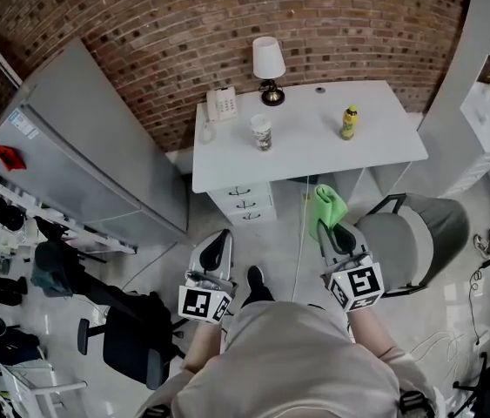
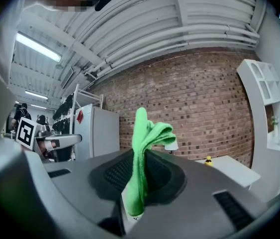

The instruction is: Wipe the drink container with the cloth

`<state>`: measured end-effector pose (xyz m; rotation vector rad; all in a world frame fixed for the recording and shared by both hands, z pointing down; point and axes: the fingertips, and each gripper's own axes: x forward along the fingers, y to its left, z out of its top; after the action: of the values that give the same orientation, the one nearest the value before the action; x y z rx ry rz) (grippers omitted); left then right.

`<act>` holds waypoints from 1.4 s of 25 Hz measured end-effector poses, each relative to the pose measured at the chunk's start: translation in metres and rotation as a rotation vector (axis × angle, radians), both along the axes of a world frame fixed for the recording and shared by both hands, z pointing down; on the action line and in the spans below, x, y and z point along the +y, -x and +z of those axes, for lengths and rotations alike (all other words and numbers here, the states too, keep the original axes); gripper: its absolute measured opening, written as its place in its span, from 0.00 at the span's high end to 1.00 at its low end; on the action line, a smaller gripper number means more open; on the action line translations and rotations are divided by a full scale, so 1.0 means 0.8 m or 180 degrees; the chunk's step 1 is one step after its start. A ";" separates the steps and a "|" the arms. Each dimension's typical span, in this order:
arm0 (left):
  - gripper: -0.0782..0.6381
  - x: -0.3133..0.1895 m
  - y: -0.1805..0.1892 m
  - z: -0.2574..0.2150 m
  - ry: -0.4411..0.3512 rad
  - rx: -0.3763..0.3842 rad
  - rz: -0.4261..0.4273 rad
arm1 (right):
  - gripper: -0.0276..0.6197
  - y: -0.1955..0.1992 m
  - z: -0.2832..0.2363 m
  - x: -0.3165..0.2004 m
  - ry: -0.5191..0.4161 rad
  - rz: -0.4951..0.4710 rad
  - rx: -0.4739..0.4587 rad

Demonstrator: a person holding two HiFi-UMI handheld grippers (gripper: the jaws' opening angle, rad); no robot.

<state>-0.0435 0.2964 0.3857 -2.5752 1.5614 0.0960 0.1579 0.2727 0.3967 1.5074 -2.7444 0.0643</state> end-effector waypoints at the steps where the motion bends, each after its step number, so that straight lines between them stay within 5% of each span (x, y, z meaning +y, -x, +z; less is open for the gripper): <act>1: 0.88 -0.010 0.001 0.001 -0.0010 -0.0003 0.0024 | 0.87 0.003 0.002 -0.009 0.0011 0.0012 0.0004; 12: 0.88 -0.215 0.078 0.046 0.0217 0.0137 0.0263 | 0.87 0.078 0.035 -0.179 0.0147 0.0273 0.0151; 20: 0.88 -0.373 0.129 0.049 0.0238 -0.0045 0.0877 | 0.87 0.145 0.038 -0.326 0.0171 0.0586 0.0287; 35: 0.88 -0.453 0.109 0.058 0.0312 0.0120 0.0903 | 0.87 0.140 0.048 -0.449 0.0229 0.0471 0.0273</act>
<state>-0.1309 -0.0661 0.4324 -2.8725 1.2299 0.0979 0.0457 -0.0865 0.4353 1.6507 -2.5332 0.0959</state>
